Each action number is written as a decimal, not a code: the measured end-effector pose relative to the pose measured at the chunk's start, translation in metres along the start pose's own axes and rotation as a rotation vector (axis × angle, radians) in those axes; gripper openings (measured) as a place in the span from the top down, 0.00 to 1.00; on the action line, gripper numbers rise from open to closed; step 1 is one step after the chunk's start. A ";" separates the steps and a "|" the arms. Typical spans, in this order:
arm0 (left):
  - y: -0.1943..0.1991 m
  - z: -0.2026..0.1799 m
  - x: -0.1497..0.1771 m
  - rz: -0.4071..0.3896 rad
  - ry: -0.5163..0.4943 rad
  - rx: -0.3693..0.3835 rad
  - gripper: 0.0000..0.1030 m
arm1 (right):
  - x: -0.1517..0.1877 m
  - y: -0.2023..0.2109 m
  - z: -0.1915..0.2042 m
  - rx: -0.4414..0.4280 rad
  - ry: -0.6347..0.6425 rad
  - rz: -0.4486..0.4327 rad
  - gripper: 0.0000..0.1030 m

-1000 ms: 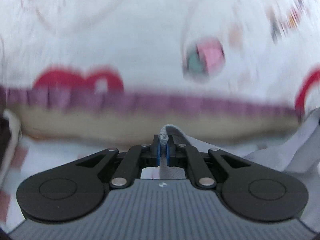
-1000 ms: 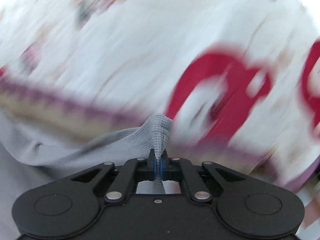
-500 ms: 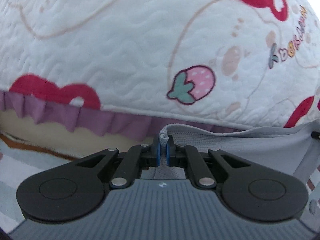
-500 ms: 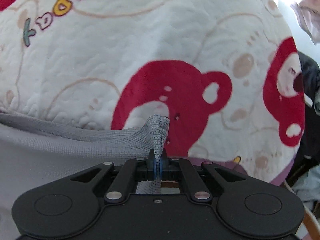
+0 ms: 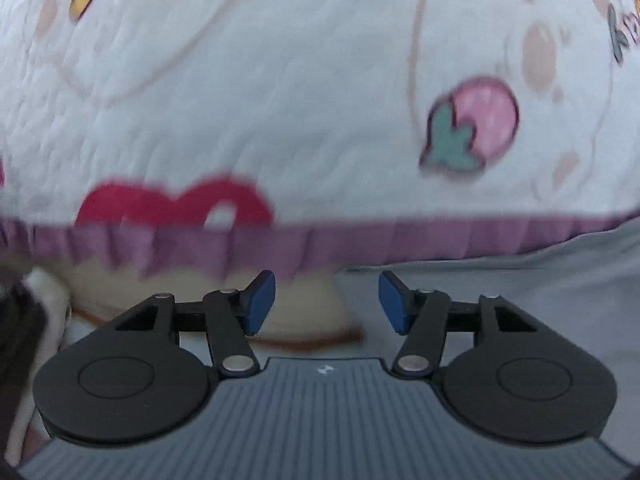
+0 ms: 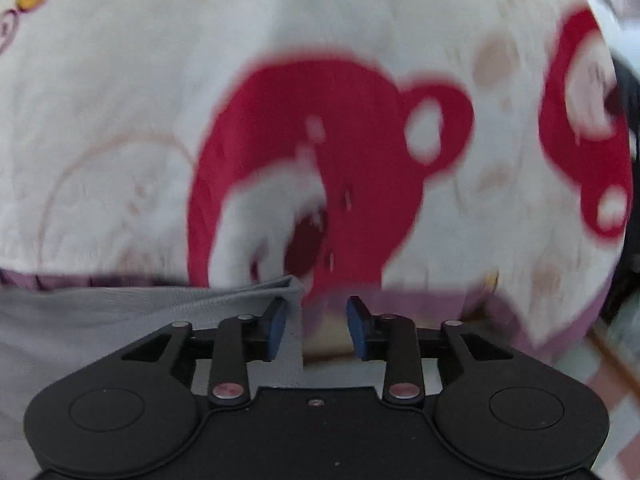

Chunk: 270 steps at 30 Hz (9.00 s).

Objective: Fold clothes

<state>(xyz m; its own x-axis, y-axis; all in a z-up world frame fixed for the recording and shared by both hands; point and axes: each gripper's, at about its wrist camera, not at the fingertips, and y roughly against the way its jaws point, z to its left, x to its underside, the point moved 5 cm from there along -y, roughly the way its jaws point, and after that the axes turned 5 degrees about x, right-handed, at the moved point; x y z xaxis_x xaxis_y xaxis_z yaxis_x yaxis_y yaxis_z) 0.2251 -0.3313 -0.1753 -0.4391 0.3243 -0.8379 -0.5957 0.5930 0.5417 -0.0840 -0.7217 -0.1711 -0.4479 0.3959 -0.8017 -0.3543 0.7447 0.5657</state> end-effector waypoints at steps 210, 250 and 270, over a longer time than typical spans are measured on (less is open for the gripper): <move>0.259 -0.286 0.189 0.264 -0.156 0.336 0.42 | 0.238 0.164 -0.260 -0.310 -0.442 0.355 0.46; 0.318 -0.168 0.236 0.497 -0.069 0.006 0.40 | 0.288 0.308 -0.221 -0.603 -0.344 0.441 0.42; 0.265 -0.038 0.219 0.705 0.044 -0.133 0.52 | 0.314 0.317 -0.070 -0.688 0.288 0.498 0.55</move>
<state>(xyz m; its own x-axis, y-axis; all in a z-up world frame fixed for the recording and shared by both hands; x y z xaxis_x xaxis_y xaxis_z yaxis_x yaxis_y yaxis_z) -0.0548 -0.1310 -0.2128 -0.7745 0.5652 -0.2840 -0.2360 0.1583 0.9588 -0.3942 -0.3986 -0.2302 -0.8369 0.3679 -0.4053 -0.4363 -0.0011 0.8998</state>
